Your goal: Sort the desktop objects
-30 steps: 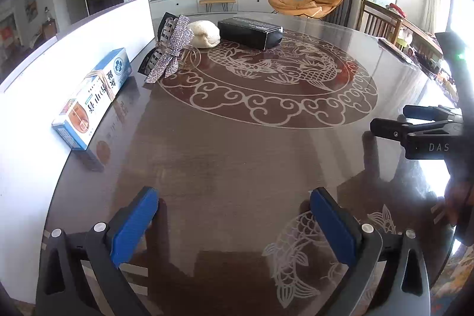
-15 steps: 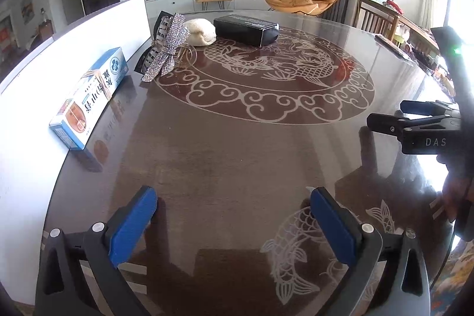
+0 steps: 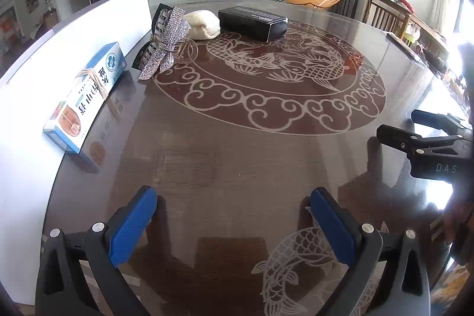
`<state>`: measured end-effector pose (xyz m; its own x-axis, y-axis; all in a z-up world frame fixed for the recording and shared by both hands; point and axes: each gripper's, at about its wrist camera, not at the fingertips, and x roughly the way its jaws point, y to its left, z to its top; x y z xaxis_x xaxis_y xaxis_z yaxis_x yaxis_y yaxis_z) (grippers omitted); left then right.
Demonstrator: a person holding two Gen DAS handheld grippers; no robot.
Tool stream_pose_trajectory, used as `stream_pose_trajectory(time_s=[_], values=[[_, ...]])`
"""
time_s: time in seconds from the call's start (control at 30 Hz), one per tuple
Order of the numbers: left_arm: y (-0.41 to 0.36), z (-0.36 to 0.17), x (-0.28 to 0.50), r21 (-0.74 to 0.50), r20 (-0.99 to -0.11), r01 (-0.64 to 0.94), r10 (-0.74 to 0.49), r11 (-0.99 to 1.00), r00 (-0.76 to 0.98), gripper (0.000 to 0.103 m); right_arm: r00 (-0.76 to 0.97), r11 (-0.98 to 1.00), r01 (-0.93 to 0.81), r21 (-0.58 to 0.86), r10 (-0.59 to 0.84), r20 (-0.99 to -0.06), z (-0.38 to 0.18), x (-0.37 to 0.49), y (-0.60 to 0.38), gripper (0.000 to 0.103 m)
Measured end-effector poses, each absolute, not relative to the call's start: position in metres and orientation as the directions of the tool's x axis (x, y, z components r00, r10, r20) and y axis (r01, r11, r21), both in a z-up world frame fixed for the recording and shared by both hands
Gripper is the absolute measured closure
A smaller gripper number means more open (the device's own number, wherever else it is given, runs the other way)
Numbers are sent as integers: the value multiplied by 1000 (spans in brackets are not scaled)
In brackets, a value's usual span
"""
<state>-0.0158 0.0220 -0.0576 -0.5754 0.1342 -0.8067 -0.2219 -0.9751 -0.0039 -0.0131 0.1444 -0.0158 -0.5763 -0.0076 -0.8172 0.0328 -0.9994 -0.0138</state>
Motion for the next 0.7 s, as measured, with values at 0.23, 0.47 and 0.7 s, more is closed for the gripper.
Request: stream_pose_trajectory(time_s=[0.23, 0.47, 0.7], values=[[17, -58, -3, -4, -780, -214, 136, -977, -610, 0, -576, -999, 33, -14, -8, -817, -16, -13, 145, 0], [16, -59, 0, -5, -769, -228, 150, -974, -621, 0, -576, -999, 33, -13, -8, -817, -16, -13, 145, 0], [15, -59, 4, -1, -764, -232, 151, -973, -627, 0, -576, -999, 33, -13, -8, -817, -16, -13, 145, 0]])
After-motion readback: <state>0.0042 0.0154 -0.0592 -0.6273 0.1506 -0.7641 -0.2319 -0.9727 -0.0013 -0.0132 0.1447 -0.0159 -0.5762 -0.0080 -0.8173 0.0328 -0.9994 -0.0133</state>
